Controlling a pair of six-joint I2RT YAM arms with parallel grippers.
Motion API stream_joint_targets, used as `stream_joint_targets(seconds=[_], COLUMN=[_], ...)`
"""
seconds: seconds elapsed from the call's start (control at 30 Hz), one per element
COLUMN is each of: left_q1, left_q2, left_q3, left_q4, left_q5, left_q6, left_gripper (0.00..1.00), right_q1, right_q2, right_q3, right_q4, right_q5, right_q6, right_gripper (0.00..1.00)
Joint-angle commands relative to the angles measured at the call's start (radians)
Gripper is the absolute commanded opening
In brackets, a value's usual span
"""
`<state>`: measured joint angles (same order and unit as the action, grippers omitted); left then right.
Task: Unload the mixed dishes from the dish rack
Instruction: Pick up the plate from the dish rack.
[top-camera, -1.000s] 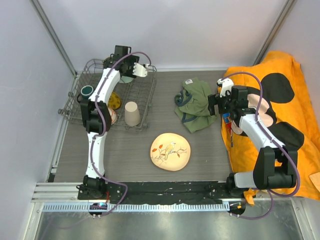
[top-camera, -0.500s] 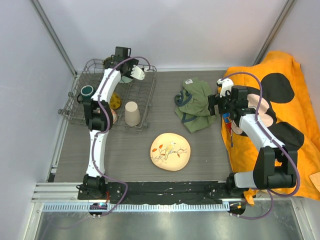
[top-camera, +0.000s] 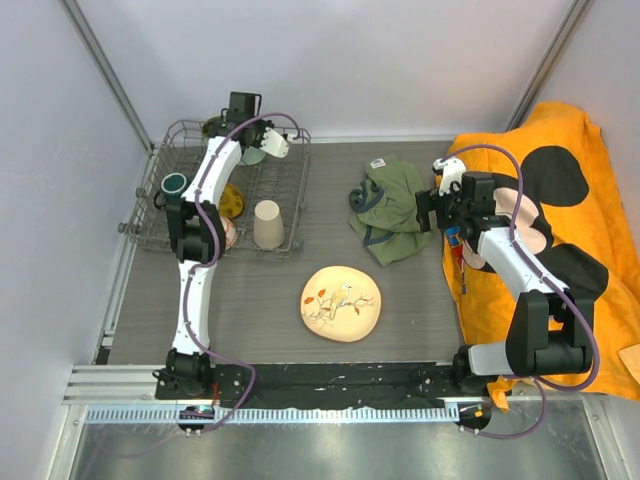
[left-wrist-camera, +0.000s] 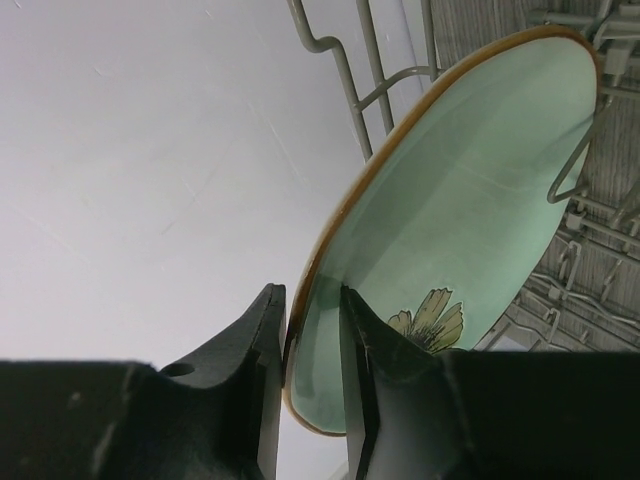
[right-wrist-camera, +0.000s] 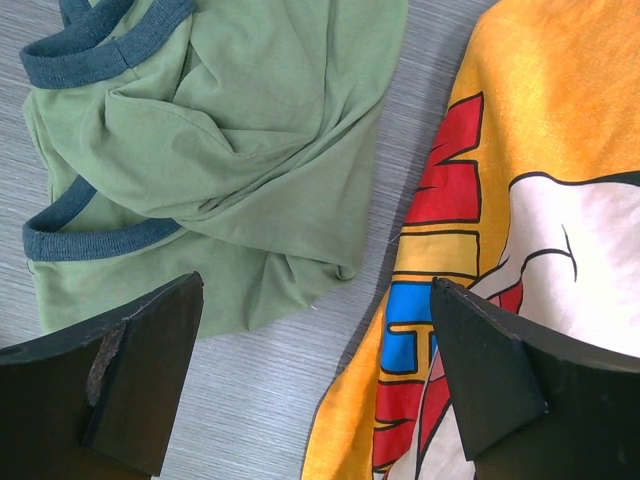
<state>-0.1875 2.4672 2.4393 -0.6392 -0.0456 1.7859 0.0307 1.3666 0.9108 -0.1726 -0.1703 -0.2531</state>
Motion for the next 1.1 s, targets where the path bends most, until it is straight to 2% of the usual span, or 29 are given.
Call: stream_joint_targets(seconds=[0.0, 0.17, 0.5, 0.73, 1.07], left_q1=[0.014, 0.014, 0.013, 0.013, 0.013], left_q2=[-0.036, -0.068, -0.163, -0.246, -0.271], left_q3=[-0.043, -0.065, -0.091, -0.227, -0.201], left_q4=[-0.025, -0.002, 0.021, 0.176, 0.181], left_q5=[0.000, 0.024, 0.084, 0.053, 0.052], left_q6=[-0.065, -0.135, -0.287, -0.303, -0.301], left_gripper=[0.10, 0.00, 0.00, 0.00, 0.00], right_q1=[-0.002, -0.002, 0.000, -0.002, -0.002], right_q2=[0.002, 0.002, 0.003, 0.005, 0.003], right_q3=[0.042, 0.042, 0.045, 0.046, 0.046], right_q4=[0.019, 0.018, 0.015, 0.013, 0.012], right_q5=[0.011, 0.011, 0.005, 0.002, 0.002], right_q6=[-0.006, -0.006, -0.003, -0.002, -0.003], right_gripper=[1.00, 0.99, 1.00, 1.00, 0.99])
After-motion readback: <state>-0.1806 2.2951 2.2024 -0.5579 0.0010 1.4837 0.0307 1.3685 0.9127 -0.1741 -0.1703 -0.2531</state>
